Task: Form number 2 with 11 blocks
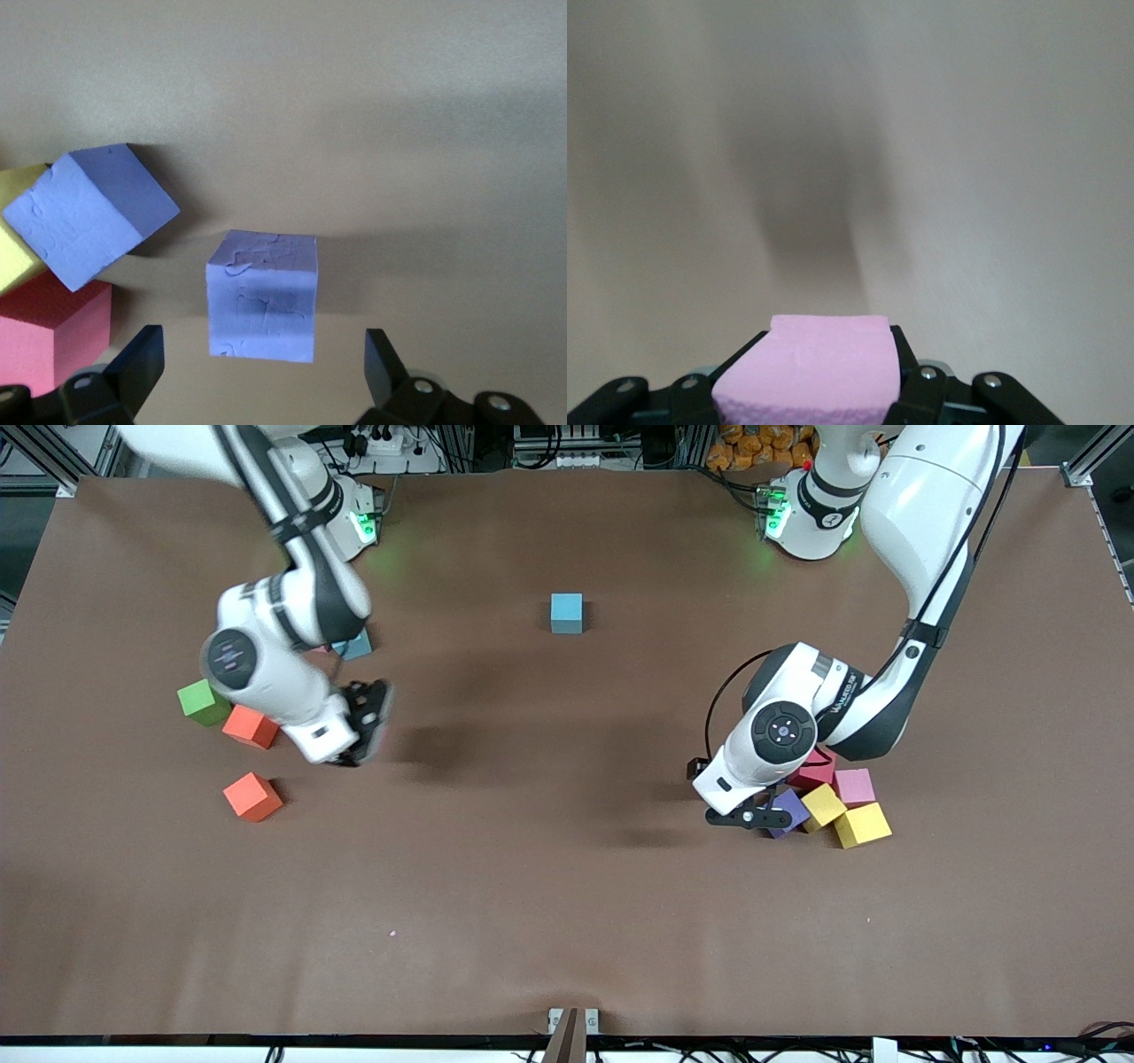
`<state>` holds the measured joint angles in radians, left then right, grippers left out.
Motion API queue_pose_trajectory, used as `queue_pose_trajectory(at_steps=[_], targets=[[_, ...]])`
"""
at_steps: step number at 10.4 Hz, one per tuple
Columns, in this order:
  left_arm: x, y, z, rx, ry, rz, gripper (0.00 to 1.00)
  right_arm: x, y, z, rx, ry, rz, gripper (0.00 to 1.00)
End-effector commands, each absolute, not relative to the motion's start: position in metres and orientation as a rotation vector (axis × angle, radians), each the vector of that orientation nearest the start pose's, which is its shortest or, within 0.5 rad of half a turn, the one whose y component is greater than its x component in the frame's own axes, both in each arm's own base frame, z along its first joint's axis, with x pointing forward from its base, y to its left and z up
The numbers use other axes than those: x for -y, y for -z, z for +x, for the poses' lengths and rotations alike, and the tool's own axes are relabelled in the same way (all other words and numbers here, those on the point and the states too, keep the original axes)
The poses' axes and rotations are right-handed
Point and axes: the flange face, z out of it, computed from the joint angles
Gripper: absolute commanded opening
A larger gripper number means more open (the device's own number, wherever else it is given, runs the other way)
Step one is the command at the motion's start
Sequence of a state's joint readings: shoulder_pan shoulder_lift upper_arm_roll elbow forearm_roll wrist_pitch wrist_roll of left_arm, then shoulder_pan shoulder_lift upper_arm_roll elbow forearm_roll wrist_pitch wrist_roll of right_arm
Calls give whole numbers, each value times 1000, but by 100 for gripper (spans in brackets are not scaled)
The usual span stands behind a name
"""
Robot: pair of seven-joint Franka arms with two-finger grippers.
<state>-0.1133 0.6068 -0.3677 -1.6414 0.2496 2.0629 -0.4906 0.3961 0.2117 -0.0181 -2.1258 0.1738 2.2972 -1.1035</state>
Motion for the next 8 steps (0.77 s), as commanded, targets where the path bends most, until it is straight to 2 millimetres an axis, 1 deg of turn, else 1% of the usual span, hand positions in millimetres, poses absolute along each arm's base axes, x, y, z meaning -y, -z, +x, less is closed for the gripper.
queue_pose_trajectory(at_steps=[1,2,3,4,5,7,8], targets=[[274,-263,613,-176,-177,-3060,100,-263,-317,493,1983,15,-2261,43],[272,-252,614,-175,-189,-3065,100,-288,-319,476,1989,2,-2256,43],[273,-247,614,-178,-186,-3071,100,-311,-311,450,1953,-35,-2287,42],[273,-244,614,-195,-185,-3074,100,-344,-306,425,1968,-52,-2289,40],[272,-241,614,-199,-192,-3075,100,-365,-297,405,1999,-47,-2290,39],[265,-234,614,-188,-198,-3079,100,-400,-275,357,1999,-14,-2307,40],[259,-229,613,-182,-212,-3074,100,-414,-264,337,1994,-48,-2318,40]])
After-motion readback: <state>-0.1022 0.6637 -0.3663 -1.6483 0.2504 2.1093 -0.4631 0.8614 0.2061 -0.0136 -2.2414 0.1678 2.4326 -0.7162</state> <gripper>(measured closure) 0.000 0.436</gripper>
